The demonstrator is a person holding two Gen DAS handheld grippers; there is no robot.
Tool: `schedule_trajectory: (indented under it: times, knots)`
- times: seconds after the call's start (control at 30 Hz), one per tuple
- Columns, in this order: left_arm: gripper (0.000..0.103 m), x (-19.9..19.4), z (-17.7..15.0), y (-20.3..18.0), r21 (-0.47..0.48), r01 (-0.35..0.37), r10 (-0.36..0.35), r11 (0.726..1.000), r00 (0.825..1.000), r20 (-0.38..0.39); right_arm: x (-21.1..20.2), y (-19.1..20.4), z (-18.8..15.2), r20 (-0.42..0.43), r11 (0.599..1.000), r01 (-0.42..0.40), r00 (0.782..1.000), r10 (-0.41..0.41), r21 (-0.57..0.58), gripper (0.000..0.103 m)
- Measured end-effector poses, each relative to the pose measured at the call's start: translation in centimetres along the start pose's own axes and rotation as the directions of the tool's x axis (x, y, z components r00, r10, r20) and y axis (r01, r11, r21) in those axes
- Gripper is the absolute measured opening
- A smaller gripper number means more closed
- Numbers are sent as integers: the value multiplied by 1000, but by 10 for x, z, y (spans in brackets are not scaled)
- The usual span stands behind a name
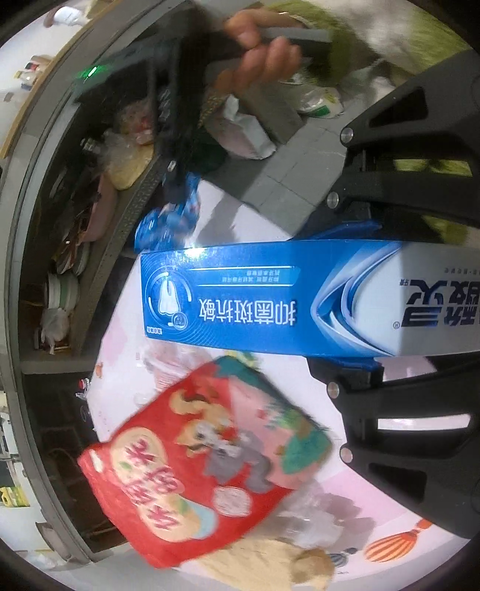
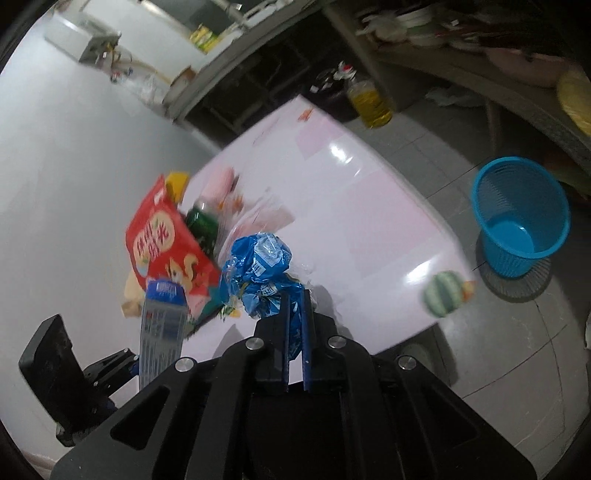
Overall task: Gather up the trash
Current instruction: 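Carry both items over the blue wastebasket and open both tools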
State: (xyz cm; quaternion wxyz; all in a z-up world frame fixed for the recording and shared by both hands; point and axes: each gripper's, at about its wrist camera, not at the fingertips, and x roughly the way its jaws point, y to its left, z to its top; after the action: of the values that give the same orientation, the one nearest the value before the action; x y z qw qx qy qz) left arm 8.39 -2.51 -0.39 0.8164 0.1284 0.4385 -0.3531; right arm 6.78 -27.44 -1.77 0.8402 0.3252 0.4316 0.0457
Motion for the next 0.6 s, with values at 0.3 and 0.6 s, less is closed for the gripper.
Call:
schedule_trajectory:
  times: [0.3, 0.6]
  knots:
    - [45, 37, 82, -42, 12, 59, -59, 998, 998, -9, -66, -65, 13, 181, 988, 63, 979, -88, 141, 5]
    - [46, 133, 189, -109, 45, 147, -139, 988, 979, -152, -89, -178, 24, 267, 913, 107, 937, -225, 393, 5]
